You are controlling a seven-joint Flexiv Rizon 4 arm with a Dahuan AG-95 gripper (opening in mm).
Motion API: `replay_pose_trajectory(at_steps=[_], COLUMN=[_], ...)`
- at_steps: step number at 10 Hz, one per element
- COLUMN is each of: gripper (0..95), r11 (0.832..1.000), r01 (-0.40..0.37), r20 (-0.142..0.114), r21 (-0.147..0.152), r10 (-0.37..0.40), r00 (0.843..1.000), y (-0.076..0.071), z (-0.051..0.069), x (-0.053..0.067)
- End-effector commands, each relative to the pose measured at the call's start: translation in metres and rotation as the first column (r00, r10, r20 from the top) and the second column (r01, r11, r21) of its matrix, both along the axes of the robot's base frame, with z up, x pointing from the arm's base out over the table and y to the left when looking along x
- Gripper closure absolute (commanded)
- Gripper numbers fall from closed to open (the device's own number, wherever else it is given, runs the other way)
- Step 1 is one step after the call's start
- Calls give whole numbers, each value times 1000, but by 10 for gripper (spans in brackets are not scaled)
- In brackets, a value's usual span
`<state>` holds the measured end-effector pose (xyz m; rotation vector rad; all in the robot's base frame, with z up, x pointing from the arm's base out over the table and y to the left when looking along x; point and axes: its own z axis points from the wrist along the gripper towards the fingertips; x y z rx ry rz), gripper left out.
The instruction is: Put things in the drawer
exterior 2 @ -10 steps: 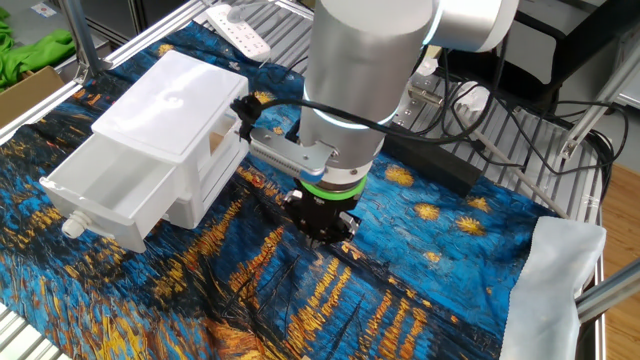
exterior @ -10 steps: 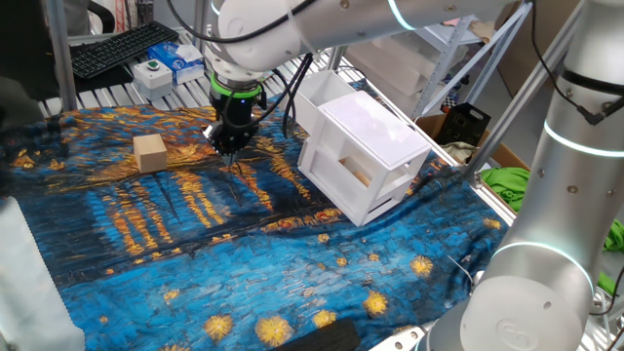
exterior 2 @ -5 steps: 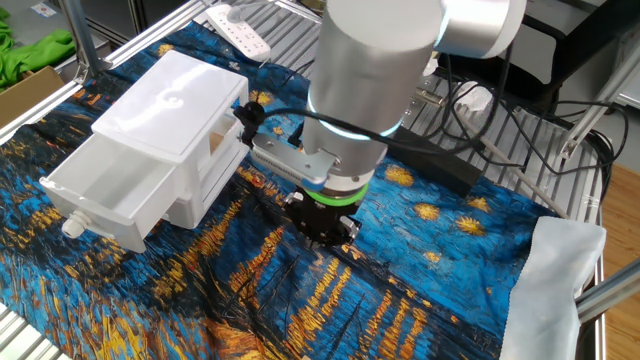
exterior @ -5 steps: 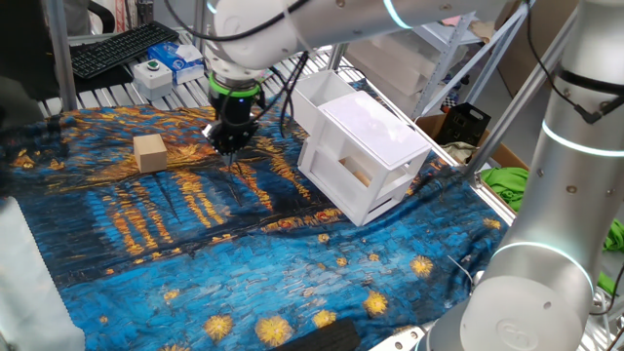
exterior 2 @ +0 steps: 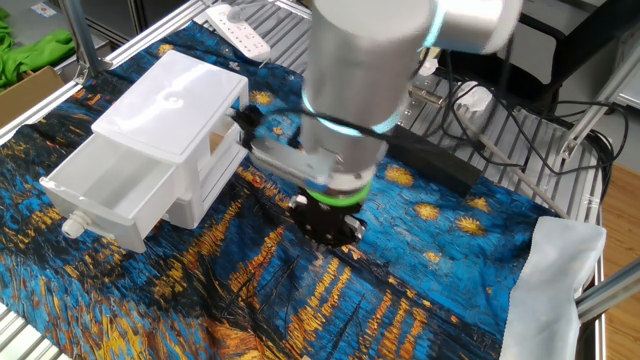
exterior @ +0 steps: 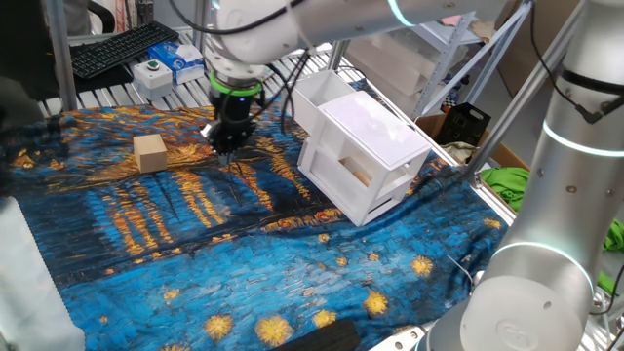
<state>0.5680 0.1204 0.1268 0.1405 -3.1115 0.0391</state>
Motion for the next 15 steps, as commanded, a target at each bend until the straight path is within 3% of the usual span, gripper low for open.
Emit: replay_pose_trajectory(at_steps=[1, 7, 11, 12, 15], gripper=[950, 950, 950, 950, 950], r11=[999, 999, 999, 998, 997], r01=[29, 30, 42, 59, 77], r20=[0, -7, -5, -3, -3], r21=[-29, -36, -18, 1, 16], r10=[-29, -31, -42, -59, -77], r00=[1000, 1000, 999, 998, 997], y=[6, 33, 52, 57, 64], z=[0, -5, -11, -12, -12], x=[2, 27, 51, 58, 76])
